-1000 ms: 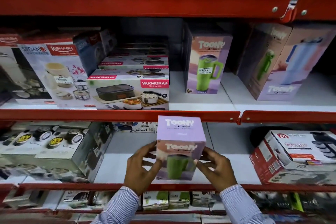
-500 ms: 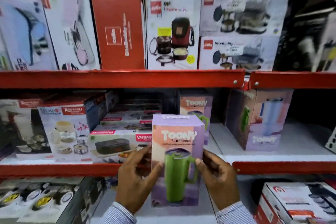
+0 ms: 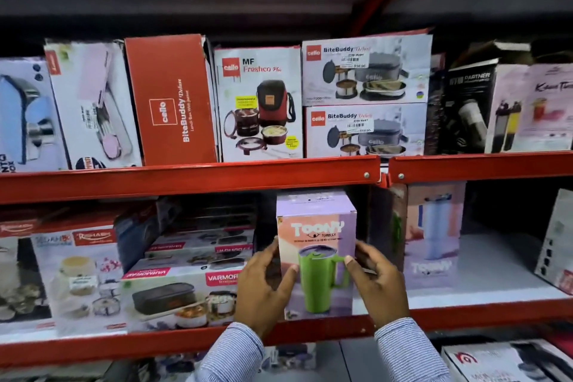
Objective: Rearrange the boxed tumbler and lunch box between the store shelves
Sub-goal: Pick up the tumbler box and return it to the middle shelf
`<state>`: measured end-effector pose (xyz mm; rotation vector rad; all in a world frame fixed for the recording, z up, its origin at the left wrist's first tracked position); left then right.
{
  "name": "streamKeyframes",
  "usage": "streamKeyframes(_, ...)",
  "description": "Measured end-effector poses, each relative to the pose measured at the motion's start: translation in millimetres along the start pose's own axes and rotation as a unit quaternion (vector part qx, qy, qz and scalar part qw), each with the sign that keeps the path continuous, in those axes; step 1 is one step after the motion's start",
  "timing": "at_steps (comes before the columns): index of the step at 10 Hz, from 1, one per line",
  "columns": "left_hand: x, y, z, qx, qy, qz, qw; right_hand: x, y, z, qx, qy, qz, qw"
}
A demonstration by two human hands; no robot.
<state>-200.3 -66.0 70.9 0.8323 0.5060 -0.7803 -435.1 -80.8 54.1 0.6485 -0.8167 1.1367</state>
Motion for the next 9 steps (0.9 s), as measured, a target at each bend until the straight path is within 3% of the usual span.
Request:
streamKeyframes(3,16.7,-44.8,10.2,0.049,0.043,0.036,0.997,-42.7,-2.9,19.6,0.029,-0.064,-0.034,0.997)
streamKeyframes(9,36.8,-52.5,12.7,0.059,0.069,0.045,0.995,-46.9,-4.5,20.0,0.033,-0.062,-0.057,0.996)
Point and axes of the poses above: each hand's wrist, its own z-axis towards the middle knuckle, its own y-axis out of the back of the hand, x = y × z, the point moved 6 cm from there along z, towards the middle knuckle, and after that the axes turned 4 degrees about z, right-handed, at the moved point
